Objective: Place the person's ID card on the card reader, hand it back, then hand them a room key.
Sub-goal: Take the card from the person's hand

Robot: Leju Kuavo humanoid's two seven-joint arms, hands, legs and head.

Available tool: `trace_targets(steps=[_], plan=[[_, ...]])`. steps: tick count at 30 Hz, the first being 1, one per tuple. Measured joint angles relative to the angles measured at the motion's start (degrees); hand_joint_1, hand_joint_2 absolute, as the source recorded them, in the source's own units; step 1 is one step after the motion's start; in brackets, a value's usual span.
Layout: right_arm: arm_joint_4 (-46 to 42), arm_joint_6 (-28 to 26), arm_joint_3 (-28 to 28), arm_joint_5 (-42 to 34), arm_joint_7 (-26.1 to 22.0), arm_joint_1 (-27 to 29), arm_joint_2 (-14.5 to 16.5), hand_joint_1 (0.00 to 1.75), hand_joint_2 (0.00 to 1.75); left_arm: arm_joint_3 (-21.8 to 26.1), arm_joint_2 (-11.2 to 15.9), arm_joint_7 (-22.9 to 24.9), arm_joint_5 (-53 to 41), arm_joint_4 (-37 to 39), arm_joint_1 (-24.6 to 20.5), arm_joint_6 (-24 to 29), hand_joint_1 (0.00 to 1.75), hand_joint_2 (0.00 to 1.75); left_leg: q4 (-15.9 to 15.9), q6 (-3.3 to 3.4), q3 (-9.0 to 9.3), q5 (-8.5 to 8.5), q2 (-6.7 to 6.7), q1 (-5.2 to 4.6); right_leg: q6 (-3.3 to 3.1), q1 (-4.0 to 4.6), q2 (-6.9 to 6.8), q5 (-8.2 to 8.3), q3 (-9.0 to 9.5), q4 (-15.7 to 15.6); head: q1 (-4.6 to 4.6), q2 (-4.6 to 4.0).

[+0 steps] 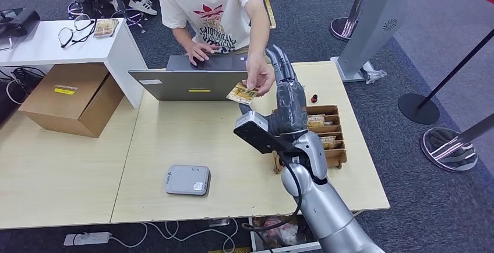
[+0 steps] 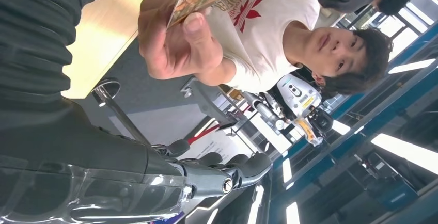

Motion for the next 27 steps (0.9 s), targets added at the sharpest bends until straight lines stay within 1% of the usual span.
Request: trace_targets(steps=[2,3,4,6,7,10,13,16,17,18,22,27], plan=[[0.3,0.0,0.0,0.0,0.0,0.0,-0.1,0.01,1.75,0.0,0.0,0.0,0.0,0.0,0.0,0.0,0.00,1.75,0.0,0.00,0.00,0.00,0.00,0.00,0.00,0.00,0.00,0.00,0.00,0.0,-0.01,0.00],[0.4,0.0,0.0,0.0,0.0,0.0,-0.1,0.05,1.75,0.0,0.0,0.0,0.0,0.0,0.0,0.0,0.00,1.75,0.0,0.00,0.00,0.00,0.00,0.00,0.00,0.00,0.00,0.00,0.00,0.0,0.00,0.00],[0.5,0.0,0.0,0.0,0.0,-0.1,-0.1,0.17,1.75,0.0,0.0,0.0,0.0,0.0,0.0,0.0,0.00,1.75,0.0,0.00,0.00,0.00,0.00,0.00,0.00,0.00,0.00,0.00,0.00,0.0,-0.01,0.00],[0.6,0.0,0.0,0.0,0.0,-0.1,-0.1,0.53,1.75,0.0,0.0,0.0,0.0,0.0,0.0,0.0,0.00,1.75,0.0,0.00,0.00,0.00,0.00,0.00,0.00,0.00,0.00,0.00,0.00,0.0,-0.01,0.00],[0.7,0.0,0.0,0.0,0.0,-0.1,-0.2,0.65,1.75,0.0,0.0,0.0,0.0,0.0,0.0,0.0,0.00,1.75,0.0,0.00,0.00,0.00,0.00,0.00,0.00,0.00,0.00,0.00,0.00,0.0,-0.01,0.00],[1.0,-0.1,0.0,-0.2,0.0,-0.1,-0.2,0.81,1.75,0.0,0.0,0.0,-0.1,0.0,0.0,0.0,0.00,1.75,0.0,0.00,0.00,0.00,0.00,0.00,0.00,0.00,0.00,0.00,0.00,0.0,-0.01,0.00],[1.4,-0.2,0.2,-0.4,0.0,-0.1,-0.3,1.09,1.75,0.0,0.0,0.0,0.1,0.0,0.0,0.0,0.00,1.75,0.0,0.00,0.00,0.00,0.00,0.00,0.00,0.00,0.00,0.00,0.00,0.0,-0.02,0.00],[1.7,-0.3,0.6,-0.5,0.0,-0.2,-0.3,1.61,1.75,0.0,0.0,0.0,0.3,0.0,0.0,0.1,0.00,1.75,0.0,0.00,0.00,0.00,0.00,0.00,0.00,0.00,0.00,0.00,0.00,0.0,-0.01,0.00],[1.9,-0.3,0.7,-0.6,-0.1,-0.3,-0.3,1.70,1.75,0.0,0.0,0.0,0.4,0.0,0.0,0.2,0.00,1.75,0.0,0.00,0.00,0.00,0.00,0.00,0.00,0.00,0.00,0.00,0.00,0.0,-0.01,0.00],[2.0,-0.4,0.9,-0.6,-0.1,-0.4,-0.3,1.75,1.75,0.0,0.0,-0.1,0.4,0.0,0.1,0.3,0.00,1.75,0.0,0.00,0.00,0.00,0.00,0.00,0.00,0.00,0.00,0.00,0.00,0.0,-0.01,0.00],[2.6,-0.5,1.1,-0.8,-0.1,-0.8,-0.4,1.75,1.75,0.0,0.0,-0.2,0.4,0.0,0.2,0.5,0.00,1.75,0.0,0.00,0.00,0.00,0.00,0.00,0.00,0.00,0.00,0.00,0.00,0.0,0.00,0.00],[3.2,-0.9,1.3,-1.1,-0.3,-1.2,-0.4,1.65,1.75,0.0,0.0,-0.2,0.4,0.0,0.3,0.5,0.00,1.75,0.0,0.00,-0.01,0.00,0.00,0.00,0.00,0.00,0.00,0.00,0.00,0.0,-0.01,0.00]])
